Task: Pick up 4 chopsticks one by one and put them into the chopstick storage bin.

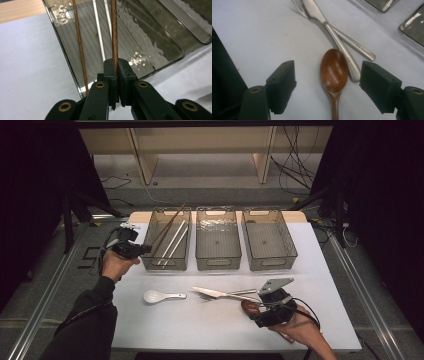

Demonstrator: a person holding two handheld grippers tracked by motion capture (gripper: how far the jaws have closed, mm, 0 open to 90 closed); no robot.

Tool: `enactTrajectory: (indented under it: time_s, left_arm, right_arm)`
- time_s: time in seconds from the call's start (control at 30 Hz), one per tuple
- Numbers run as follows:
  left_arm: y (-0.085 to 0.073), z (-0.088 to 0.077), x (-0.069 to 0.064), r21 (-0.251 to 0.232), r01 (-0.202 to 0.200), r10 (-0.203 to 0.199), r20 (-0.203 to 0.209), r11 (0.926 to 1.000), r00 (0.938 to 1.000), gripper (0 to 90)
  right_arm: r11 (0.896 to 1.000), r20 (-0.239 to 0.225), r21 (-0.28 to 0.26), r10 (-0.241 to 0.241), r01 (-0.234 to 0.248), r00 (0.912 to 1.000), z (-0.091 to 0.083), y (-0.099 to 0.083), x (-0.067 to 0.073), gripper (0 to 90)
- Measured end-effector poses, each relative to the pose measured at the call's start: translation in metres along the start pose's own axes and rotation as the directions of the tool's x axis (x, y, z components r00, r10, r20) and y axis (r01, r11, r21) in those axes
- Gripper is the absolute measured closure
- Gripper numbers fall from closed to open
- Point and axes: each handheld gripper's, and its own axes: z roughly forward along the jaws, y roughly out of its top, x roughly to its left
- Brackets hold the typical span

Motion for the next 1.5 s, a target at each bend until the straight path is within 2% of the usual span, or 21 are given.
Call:
enactTrajectory:
  time_s: [0.13, 0.27, 0.5, 0.53, 0.63, 0.77, 0.93, 1.03, 1.1, 1.2, 1.27, 1.3, 1.5]
  left_arm:
    - [0.003, 0.006, 0.003, 0.01, 0.032, -0.032, 0.0, 0.9994, 0.9995, 85.4]
    - [0.006, 0.01, 0.0, 0.023, 0.024, -0.024, -0.018, 0.9994, 0.9996, 85.2]
    - [0.007, 0.022, 0.0, 0.044, 0.052, -0.051, -0.022, 0.9977, 0.9984, 84.0]
    - [0.007, 0.022, -0.001, 0.04, 0.055, -0.055, -0.014, 0.9977, 0.9984, 81.9]
    - [0.009, 0.021, -0.005, 0.033, 0.05, -0.049, -0.029, 0.9982, 0.9984, 66.3]
    - [0.007, 0.013, -0.01, 0.016, 0.051, -0.05, -0.006, 0.9986, 0.9987, 52.9]
    - [0.0, -0.004, -0.021, -0.013, 0.002, -0.001, 0.062, 0.9999, 0.9981, 40.3]
    - [-0.003, -0.013, -0.03, -0.003, -0.042, 0.042, 0.101, 0.9991, 0.994, 34.6]
    - [-0.005, -0.018, -0.036, -0.007, -0.073, 0.073, 0.134, 0.9973, 0.9883, 32.0]
    - [-0.011, -0.021, -0.046, 0.02, -0.149, 0.144, 0.139, 0.9887, 0.9796, 28.6]
    - [-0.017, -0.02, -0.051, 0.046, -0.177, 0.169, 0.148, 0.983, 0.9745, 26.9]
    - [-0.02, -0.019, -0.053, 0.058, -0.194, 0.183, 0.161, 0.9793, 0.9699, 26.1]
    - [-0.035, -0.015, -0.062, 0.09, -0.245, 0.226, 0.176, 0.9654, 0.9579, 22.9]
  right_arm:
    - [1.0, -0.001, 0.0, 0.0, 0.0, 1.0, 0.0, 0.0, 0.0, 29.3]
    - [1.0, -0.001, 0.002, 0.002, -0.002, 1.0, 0.0, -0.001, -0.001, 29.3]
    - [1.0, -0.002, 0.001, 0.002, -0.002, 1.0, 0.0, 0.0, 0.0, 29.3]
    - [1.0, -0.003, 0.001, 0.003, -0.003, 1.0, 0.0, -0.001, -0.001, 29.3]
    - [1.0, -0.007, 0.003, 0.006, -0.006, 1.0, 0.0, -0.001, -0.001, 29.4]
    - [1.0, -0.004, 0.002, 0.007, -0.007, 1.0, 0.0, -0.001, -0.001, 29.4]
    - [1.0, -0.002, 0.0, 0.01, -0.01, 1.0, -0.001, -0.001, -0.001, 29.4]
    - [1.0, -0.003, -0.002, 0.008, -0.008, 1.0, -0.001, -0.001, -0.001, 29.3]
    - [1.0, -0.002, -0.002, 0.008, -0.008, 1.0, -0.001, -0.001, -0.001, 29.3]
    - [1.0, 0.0, -0.006, 0.008, -0.008, 1.0, -0.002, -0.001, 0.0, 29.3]
    - [1.0, 0.001, -0.007, 0.008, -0.008, 1.0, -0.002, -0.001, 0.0, 29.3]
    - [1.0, 0.0, -0.007, 0.008, -0.008, 1.0, -0.003, -0.001, 0.0, 29.3]
    - [1.0, 0.002, -0.012, 0.011, -0.011, 0.9999, -0.005, -0.001, 0.0, 29.3]
